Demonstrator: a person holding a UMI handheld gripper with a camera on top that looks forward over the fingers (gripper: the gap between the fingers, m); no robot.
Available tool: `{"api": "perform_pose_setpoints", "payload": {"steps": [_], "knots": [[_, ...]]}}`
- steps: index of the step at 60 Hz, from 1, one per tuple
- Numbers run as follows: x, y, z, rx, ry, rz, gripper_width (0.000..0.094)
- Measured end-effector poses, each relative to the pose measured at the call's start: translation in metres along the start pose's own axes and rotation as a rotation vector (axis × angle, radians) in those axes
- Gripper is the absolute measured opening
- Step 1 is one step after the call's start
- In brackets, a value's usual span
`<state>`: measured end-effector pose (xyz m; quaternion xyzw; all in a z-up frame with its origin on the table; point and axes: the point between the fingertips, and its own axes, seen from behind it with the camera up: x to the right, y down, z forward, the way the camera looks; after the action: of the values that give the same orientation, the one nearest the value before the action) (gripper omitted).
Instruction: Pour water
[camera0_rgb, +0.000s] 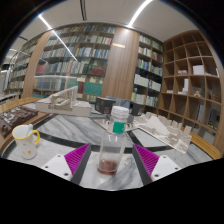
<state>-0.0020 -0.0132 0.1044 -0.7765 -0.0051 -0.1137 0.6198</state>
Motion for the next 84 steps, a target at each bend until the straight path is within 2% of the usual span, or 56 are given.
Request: {"api": "perform_pose_setpoints", "payload": {"steps": [4, 8, 13, 15, 27, 35, 41, 50, 61, 67, 84], "knots": [[-0.002, 0.006, 0.025, -0.018, 0.011, 0.015, 0.0845], [-0.004, 0.009, 0.045, -0.017, 0.009, 0.022, 0.0793], [-0.002, 0.014, 0.061, -0.019, 0.031, 0.015, 0.065], [-0.002, 0.011, 0.063, -0.003, 0.03, 0.012, 0.0554], [-0.005, 0.011, 0.061, -0.02, -0.001, -0.013, 0.0381], [0.011, -0.013, 0.045, -0.004, 0.065, -0.109, 0.0379], [0.028, -0.056, 0.029, 0.052, 0.15, -0.267, 0.0378], [0.019, -0.132, 0.012, 0.183, 0.263, -0.656, 0.0378], [-0.058, -0.197, 0.0, 0.382, 0.315, -1.252, 0.0376], [-0.112, -0.199, -0.002, 0.495, 0.304, -1.542, 0.0376], [-0.202, -0.15, -0.008, 0.657, 0.218, -2.021, 0.0375]]}}
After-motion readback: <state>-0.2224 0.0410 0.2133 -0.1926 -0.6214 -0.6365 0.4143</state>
